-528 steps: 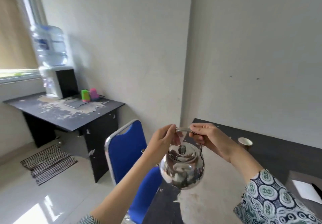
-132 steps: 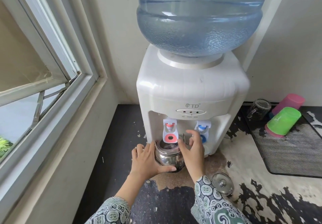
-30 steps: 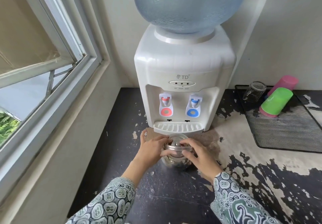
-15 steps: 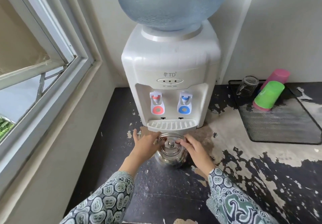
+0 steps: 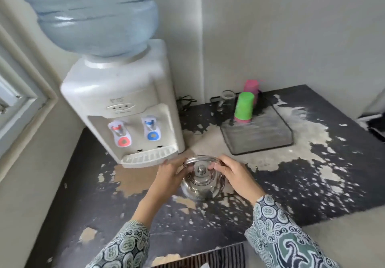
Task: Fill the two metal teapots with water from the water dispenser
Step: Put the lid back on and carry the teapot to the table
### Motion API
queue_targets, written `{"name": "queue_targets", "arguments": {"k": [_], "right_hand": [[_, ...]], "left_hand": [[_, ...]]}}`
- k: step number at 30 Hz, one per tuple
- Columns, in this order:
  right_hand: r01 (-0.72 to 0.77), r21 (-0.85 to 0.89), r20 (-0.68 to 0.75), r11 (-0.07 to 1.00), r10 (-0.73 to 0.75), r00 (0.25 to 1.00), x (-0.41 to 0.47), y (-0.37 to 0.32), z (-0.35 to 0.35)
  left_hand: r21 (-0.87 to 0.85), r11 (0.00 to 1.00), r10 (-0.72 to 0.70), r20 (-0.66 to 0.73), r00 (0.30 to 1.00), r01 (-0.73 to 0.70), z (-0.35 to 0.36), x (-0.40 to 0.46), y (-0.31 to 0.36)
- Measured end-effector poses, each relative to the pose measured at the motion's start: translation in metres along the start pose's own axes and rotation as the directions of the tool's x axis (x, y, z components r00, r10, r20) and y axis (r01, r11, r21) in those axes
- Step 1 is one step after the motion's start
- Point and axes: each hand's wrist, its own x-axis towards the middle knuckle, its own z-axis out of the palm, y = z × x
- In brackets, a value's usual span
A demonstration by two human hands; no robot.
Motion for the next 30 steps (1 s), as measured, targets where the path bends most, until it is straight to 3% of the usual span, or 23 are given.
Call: {"name": "queue_targets", "arguments": {"k": [2, 7, 14, 21, 25, 30], "right_hand": [[-0.011, -0.010, -0.043, 1.000, 0.010, 0.999, -0.030, 0.001, -0.046], [-0.039, -0.006, -0.234, 0.999, 0.036, 0.972, -0.113, 0.017, -0.149], [-0.114, 0.096, -0.487, 0.989, 0.146, 0.861, -0.256, 0.047, -0.256], [-0.237, 0.173, -0.774, 0.956, 0.281, 0.567, -0.395, 0.081, -0.332], [-0.257, 0.229, -0.874, 0.939, 0.315, 0.370, -0.464, 0.100, -0.376], [-0.296, 0.276, -0.910, 0.914, 0.347, 0.224, -0.534, 0.126, -0.437]], "left_hand": [[-0.141, 0.989, 0.058, 0.050, 0.997, -0.051, 0.024, 0.000, 0.047], [-0.222, 0.954, 0.237, 0.145, 0.961, -0.202, 0.099, -0.002, 0.148], [-0.373, 0.845, 0.491, 0.257, 0.832, -0.384, 0.218, -0.015, 0.277], [-0.581, 0.738, 0.650, 0.473, 0.595, -0.343, 0.349, -0.034, 0.399], [-0.637, 0.685, 0.723, 0.532, 0.440, -0.355, 0.426, -0.049, 0.471], [-0.683, 0.673, 0.738, 0.596, 0.316, -0.283, 0.515, -0.068, 0.552]]}}
